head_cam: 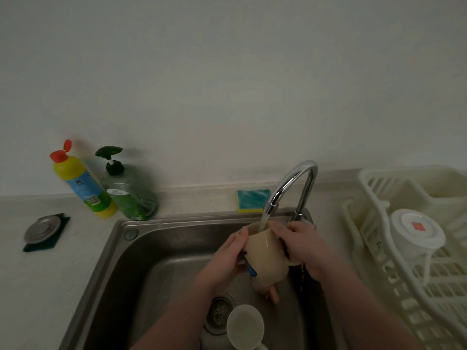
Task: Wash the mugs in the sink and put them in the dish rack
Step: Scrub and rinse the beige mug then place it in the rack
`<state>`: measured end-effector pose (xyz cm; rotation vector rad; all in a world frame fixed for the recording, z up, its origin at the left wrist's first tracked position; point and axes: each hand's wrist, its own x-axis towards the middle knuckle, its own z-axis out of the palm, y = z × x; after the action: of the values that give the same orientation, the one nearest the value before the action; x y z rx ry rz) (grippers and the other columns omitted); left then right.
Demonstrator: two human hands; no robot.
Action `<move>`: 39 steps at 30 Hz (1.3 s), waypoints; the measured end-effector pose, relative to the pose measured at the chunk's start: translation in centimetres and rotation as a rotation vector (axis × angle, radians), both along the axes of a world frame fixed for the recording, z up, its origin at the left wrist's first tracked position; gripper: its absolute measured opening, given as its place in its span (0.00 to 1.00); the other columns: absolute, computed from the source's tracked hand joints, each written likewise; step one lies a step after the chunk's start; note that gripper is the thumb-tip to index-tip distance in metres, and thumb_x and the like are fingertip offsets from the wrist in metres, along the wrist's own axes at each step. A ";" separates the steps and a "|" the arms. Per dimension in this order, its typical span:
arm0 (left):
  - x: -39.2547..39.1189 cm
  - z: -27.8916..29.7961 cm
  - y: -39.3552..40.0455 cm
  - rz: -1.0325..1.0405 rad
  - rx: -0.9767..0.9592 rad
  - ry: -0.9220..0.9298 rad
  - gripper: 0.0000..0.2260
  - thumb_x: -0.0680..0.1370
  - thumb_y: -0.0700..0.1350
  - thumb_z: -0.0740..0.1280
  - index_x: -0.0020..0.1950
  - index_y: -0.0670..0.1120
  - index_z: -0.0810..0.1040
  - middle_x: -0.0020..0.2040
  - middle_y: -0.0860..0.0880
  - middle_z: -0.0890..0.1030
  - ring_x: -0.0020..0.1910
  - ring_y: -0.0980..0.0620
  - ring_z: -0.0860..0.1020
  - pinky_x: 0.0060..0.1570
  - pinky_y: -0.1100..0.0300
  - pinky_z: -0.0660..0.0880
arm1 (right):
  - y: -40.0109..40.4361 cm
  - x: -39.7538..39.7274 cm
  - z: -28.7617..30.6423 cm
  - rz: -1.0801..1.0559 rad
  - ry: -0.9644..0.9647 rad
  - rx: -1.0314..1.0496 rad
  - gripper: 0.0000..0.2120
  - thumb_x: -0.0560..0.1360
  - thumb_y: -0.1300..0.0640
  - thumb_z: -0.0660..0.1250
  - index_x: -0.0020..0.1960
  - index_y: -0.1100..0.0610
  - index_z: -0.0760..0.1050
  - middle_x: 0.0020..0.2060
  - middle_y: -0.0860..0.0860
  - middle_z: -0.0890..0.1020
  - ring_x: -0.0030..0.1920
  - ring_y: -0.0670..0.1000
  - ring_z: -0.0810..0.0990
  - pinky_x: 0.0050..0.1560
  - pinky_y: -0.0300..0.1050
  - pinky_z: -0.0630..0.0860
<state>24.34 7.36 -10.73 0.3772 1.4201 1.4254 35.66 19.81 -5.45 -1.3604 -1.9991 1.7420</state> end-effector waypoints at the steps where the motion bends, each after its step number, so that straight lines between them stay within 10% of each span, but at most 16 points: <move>1: -0.5 0.0 -0.2 0.046 -0.016 -0.007 0.17 0.79 0.57 0.60 0.62 0.50 0.76 0.49 0.50 0.83 0.47 0.54 0.82 0.50 0.55 0.78 | -0.1 -0.2 -0.1 0.061 0.000 0.036 0.17 0.75 0.45 0.67 0.34 0.55 0.69 0.32 0.51 0.72 0.36 0.49 0.70 0.37 0.44 0.68; 7: -3.7 -1.3 -2.0 0.189 -0.321 0.211 0.13 0.81 0.52 0.61 0.55 0.45 0.79 0.51 0.47 0.83 0.49 0.53 0.80 0.57 0.53 0.72 | -1.3 -3.0 -0.7 0.402 -0.204 0.556 0.18 0.74 0.45 0.68 0.31 0.49 0.64 0.31 0.44 0.69 0.37 0.46 0.72 0.36 0.40 0.64; 16: -5.0 -2.5 -3.6 0.125 -0.394 0.313 0.11 0.80 0.53 0.62 0.55 0.48 0.77 0.52 0.49 0.82 0.49 0.52 0.79 0.49 0.57 0.73 | -2.3 -4.1 -0.7 0.711 -0.458 1.098 0.11 0.77 0.47 0.62 0.52 0.53 0.75 0.48 0.51 0.80 0.51 0.53 0.78 0.50 0.44 0.71; 24: -3.8 -2.8 -2.7 0.080 -0.398 0.395 0.11 0.80 0.52 0.63 0.57 0.48 0.77 0.53 0.49 0.82 0.49 0.52 0.79 0.45 0.58 0.73 | -2.0 -2.7 -0.7 0.825 -0.635 1.367 0.07 0.74 0.59 0.63 0.50 0.57 0.77 0.43 0.54 0.80 0.49 0.58 0.77 0.54 0.51 0.71; 34: -2.8 -3.0 -1.7 0.017 -0.404 0.536 0.13 0.80 0.50 0.64 0.60 0.46 0.78 0.55 0.46 0.81 0.54 0.50 0.78 0.47 0.60 0.72 | -2.0 -1.0 -0.2 0.725 -0.571 1.309 0.07 0.76 0.54 0.62 0.50 0.54 0.77 0.45 0.51 0.80 0.50 0.53 0.78 0.57 0.46 0.68; 39: -1.6 -2.4 -1.1 0.030 -0.351 0.523 0.17 0.81 0.53 0.61 0.65 0.45 0.75 0.61 0.46 0.79 0.60 0.49 0.76 0.62 0.53 0.72 | -1.1 0.6 0.8 0.228 -0.282 0.573 0.14 0.73 0.48 0.69 0.35 0.54 0.69 0.35 0.48 0.74 0.41 0.50 0.74 0.38 0.41 0.68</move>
<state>22.69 6.23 -13.13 0.5260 2.0666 1.1091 36.22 18.71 -4.63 -1.2588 -2.6134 0.9392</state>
